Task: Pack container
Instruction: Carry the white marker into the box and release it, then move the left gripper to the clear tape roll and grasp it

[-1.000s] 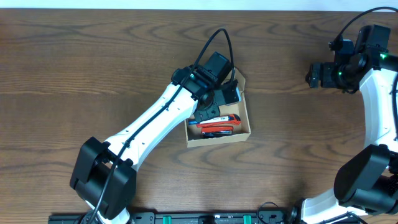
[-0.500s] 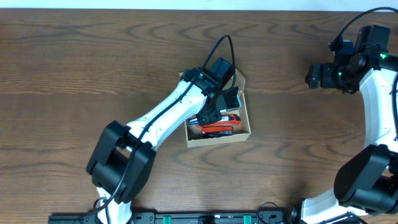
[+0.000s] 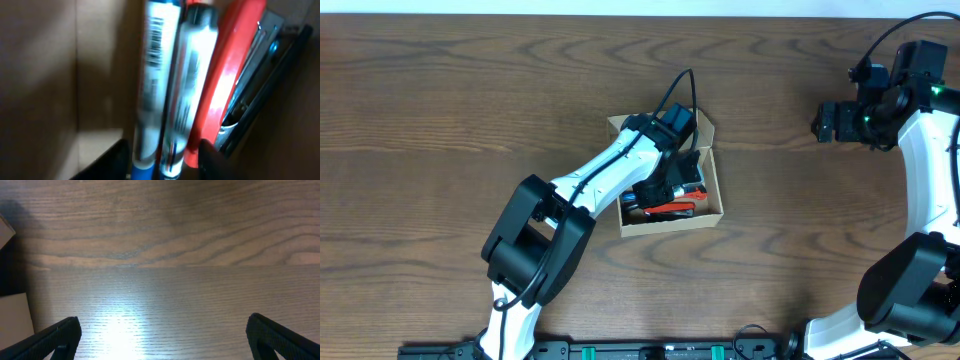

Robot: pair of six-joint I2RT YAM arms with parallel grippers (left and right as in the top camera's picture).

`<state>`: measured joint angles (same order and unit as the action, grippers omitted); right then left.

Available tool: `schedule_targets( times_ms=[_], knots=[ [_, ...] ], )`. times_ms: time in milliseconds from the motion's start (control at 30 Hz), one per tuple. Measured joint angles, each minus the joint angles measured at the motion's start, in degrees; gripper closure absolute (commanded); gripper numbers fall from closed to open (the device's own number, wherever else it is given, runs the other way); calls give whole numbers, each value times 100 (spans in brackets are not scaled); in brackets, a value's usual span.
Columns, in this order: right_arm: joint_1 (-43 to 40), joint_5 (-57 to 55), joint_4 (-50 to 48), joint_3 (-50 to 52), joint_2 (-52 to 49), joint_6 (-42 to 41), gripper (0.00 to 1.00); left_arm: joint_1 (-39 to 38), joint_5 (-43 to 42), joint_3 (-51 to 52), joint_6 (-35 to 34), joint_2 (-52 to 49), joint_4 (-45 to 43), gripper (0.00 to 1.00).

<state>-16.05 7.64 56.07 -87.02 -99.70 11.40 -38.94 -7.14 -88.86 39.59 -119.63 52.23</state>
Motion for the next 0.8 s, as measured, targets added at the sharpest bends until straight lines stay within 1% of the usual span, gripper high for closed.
schedule_targets(
  times_ms=[233, 300, 333, 400, 433, 500, 633, 700, 800],
  knots=[
    [0, 0, 0, 0, 0, 0, 1, 9, 4, -105, -59, 22, 175, 53],
    [0, 0, 2, 0, 0, 0, 1, 9, 31, -236, -63, 90, 345, 51],
    [0, 0, 0, 0, 0, 0, 1, 11, 81, -323, -76, 164, 442, 47],
    [0, 0, 2, 0, 0, 0, 1, 15, 249, -542, -170, 389, 619, 41],
    [0, -2, 0, 0, 0, 0, 1, 26, 382, -675, -291, 568, 680, 33],
    [0, -2, 0, 0, 0, 0, 1, 61, 640, -898, -546, 881, 743, 5],
    [0, 0, 0, 0, 0, 0, 1, 321, 1307, -1217, -1274, 1589, 761, 5],
    [0, 0, 2, 0, 0, 0, 1, 601, 1547, -1266, -1624, 1843, 824, 5],
    [0, 0, 11, 0, 0, 0, 1, 1272, 1755, -1272, -2286, 2009, 1080, 5]
  ],
)
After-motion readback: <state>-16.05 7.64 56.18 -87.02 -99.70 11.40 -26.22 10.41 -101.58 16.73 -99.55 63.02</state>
